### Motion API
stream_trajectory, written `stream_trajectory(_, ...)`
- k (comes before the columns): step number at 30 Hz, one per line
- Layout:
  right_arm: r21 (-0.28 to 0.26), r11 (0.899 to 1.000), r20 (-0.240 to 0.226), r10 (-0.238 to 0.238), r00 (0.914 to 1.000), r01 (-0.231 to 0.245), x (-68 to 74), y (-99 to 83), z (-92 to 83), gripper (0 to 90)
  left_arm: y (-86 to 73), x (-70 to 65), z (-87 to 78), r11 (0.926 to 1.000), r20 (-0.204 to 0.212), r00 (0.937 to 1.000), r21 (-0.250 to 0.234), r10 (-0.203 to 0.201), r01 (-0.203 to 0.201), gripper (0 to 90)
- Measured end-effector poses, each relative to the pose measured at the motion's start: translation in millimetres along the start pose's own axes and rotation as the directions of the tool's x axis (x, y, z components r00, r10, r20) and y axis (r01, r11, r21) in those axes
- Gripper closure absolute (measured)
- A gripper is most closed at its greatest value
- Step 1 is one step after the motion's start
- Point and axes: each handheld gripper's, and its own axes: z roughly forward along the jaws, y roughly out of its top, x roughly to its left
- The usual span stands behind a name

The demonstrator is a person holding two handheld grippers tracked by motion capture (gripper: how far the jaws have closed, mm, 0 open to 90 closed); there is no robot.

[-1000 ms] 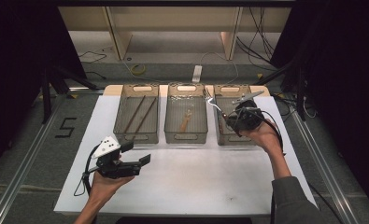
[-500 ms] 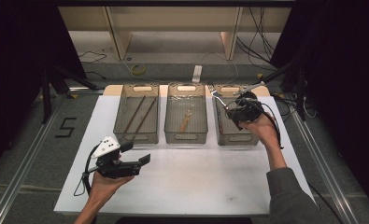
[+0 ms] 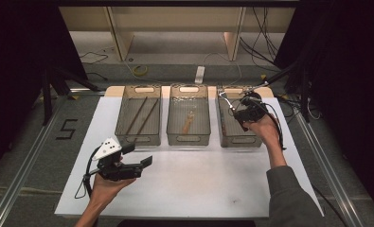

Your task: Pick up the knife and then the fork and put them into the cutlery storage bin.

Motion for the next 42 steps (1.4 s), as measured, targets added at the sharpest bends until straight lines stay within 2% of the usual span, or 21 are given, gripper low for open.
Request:
stream_trajectory(9, 0.026, 0.999, 0.019, 0.037, 0.9991, -0.037, -4.5, -3.6, 9.3, 77.0, 0.1, 0.0, -0.1, 1.0, 0.0, 1.0, 0.001, 0.0, 0.0, 14.3)
stream_trajectory(20, 0.05, 0.997, 0.042, 0.055, 0.9976, -0.057, -7.3, -9.7, 16.0, 76.9, 0.0, 0.1, 0.0, 1.0, 0.0, 1.0, 0.003, 0.0, 0.0, 14.3)
stream_trajectory(35, 0.079, 0.994, 0.034, 0.072, 0.9968, -0.074, -5.1, -11.2, 24.0, 76.1, 0.0, 0.0, 0.0, 1.0, -0.001, 1.0, 0.002, 0.001, -0.001, 14.3)
stream_trajectory(36, 0.086, 0.994, 0.03, 0.071, 0.997, -0.073, -5.0, -11.2, 24.7, 74.9, 0.0, 0.0, 0.0, 1.0, -0.001, 1.0, 0.002, 0.001, -0.001, 14.3)
stream_trajectory(38, 0.096, 0.993, -0.013, 0.071, 0.9974, -0.07, -3.8, -10.6, 26.0, 59.6, 0.1, 0.1, -0.1, 1.0, -0.001, 1.0, 0.002, 0.0, 0.0, 14.3)
stream_trajectory(39, 0.088, 0.994, -0.012, 0.072, 0.9973, -0.071, -3.3, -9.9, 25.1, 55.2, 0.1, 0.2, -0.2, 1.0, -0.002, 1.0, 0.002, 0.0, 0.0, 14.3)
stream_trajectory(42, 0.048, 0.996, -0.021, 0.078, 0.9968, -0.077, -2.8, -8.1, 19.2, 49.2, 0.0, 0.0, 0.0, 1.0, -0.001, 1.0, 0.002, 0.001, -0.001, 14.3)
